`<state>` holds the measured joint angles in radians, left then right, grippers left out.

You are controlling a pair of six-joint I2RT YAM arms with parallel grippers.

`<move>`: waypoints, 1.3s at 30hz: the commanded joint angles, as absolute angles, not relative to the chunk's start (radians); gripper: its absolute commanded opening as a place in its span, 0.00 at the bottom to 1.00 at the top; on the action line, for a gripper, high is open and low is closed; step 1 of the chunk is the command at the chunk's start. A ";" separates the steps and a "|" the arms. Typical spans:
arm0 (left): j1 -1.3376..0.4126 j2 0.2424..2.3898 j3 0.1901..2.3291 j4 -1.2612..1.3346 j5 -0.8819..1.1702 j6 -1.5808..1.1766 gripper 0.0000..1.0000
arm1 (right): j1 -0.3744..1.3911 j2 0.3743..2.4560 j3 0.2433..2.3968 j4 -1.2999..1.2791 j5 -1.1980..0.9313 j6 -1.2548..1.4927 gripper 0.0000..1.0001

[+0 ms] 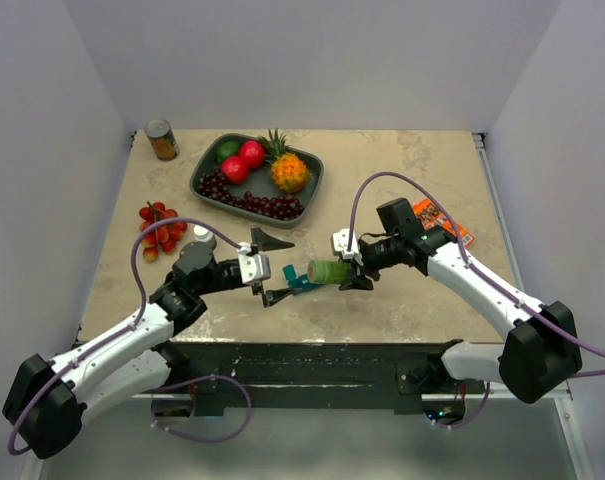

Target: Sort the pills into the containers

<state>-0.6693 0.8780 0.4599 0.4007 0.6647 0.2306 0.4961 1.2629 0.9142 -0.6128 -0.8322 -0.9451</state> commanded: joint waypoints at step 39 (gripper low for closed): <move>-0.756 1.092 0.601 0.365 0.663 0.433 0.97 | 0.489 1.266 0.928 -0.614 -0.880 -0.971 0.00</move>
<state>-0.7441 1.0801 0.5556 0.3157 0.6712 0.3874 0.4961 1.2701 0.9142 -0.6201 -0.8326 -0.9562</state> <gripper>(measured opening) 0.979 0.542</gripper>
